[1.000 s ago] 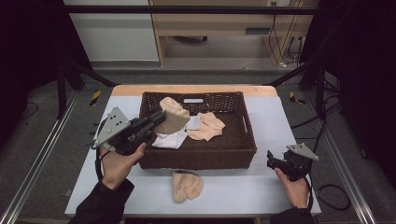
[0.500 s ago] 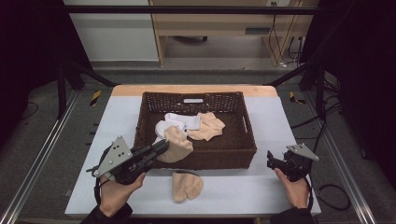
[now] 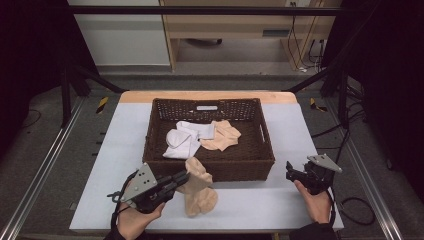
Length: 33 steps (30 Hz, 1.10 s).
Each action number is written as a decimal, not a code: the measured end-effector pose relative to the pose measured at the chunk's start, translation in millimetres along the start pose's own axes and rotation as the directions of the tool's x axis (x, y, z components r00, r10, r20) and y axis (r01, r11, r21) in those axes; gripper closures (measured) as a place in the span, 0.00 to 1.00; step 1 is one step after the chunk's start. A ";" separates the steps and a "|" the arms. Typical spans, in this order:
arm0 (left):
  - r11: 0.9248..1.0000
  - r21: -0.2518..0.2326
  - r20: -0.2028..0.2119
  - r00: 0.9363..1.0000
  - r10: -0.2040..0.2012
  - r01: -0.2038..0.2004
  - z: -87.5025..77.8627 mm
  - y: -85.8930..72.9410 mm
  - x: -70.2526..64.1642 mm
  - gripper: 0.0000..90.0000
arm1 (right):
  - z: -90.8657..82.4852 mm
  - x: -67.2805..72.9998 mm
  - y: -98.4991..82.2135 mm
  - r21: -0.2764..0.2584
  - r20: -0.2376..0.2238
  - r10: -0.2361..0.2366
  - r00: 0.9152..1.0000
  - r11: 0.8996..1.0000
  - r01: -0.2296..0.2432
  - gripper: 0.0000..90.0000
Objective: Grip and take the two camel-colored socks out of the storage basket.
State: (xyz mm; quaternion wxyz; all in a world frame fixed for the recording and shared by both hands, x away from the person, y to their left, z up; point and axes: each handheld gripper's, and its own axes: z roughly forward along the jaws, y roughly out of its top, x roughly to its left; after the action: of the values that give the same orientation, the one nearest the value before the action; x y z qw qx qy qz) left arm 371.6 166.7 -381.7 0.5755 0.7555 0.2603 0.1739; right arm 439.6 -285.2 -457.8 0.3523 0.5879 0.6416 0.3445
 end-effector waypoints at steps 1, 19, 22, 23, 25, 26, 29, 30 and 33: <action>1.000 0.012 0.004 1.000 0.000 0.000 2.7 -2.8 -0.7 0.96 | 0.0 0.0 0.1 0.000 0.000 0.001 1.000 1.000 -0.001 0.06; 0.969 0.246 0.031 0.999 -0.013 0.005 54.0 -59.7 -2.5 0.95 | 1.5 1.7 -0.5 0.011 -0.005 -0.012 1.000 1.000 0.012 0.06; 0.968 0.251 0.019 1.000 -0.010 0.005 55.2 -62.0 -1.2 0.90 | 2.1 2.1 -0.7 0.019 -0.008 -0.012 1.000 1.000 0.012 0.06; 0.968 0.251 0.015 1.000 -0.012 0.008 54.8 -61.8 -0.8 0.88 | 2.2 2.1 -0.7 0.018 -0.009 -0.015 1.000 1.000 0.015 0.06; 0.970 0.241 0.006 1.000 -0.026 0.024 53.6 -61.1 0.3 0.82 | 2.1 2.1 -0.7 0.017 -0.008 -0.014 1.000 1.000 0.014 0.06; 0.972 0.234 -0.001 1.000 -0.030 0.029 52.7 -60.6 1.0 0.78 | 2.1 2.0 -0.7 0.018 -0.009 -0.012 1.000 1.000 0.012 0.06; 0.976 0.212 -0.020 0.999 -0.044 0.047 49.7 -59.1 3.2 0.68 | 2.0 1.8 -0.7 0.017 -0.009 -0.013 1.000 1.000 0.013 0.06; 0.977 0.206 -0.024 0.999 -0.047 0.051 48.6 -58.5 4.2 0.64 | 2.0 1.8 -0.7 0.017 -0.009 -0.012 1.000 1.000 0.012 0.06; 0.981 0.185 -0.042 0.998 -0.052 0.059 42.9 -57.3 7.8 0.53 | 1.9 1.6 -0.8 0.018 -0.009 -0.012 1.000 1.000 0.012 0.06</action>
State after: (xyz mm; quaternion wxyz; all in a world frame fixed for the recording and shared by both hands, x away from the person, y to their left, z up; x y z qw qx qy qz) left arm 391.0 149.5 -448.8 0.5018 0.7952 0.3072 0.1467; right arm 440.7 -283.5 -459.5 0.3464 0.5855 0.6497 0.3393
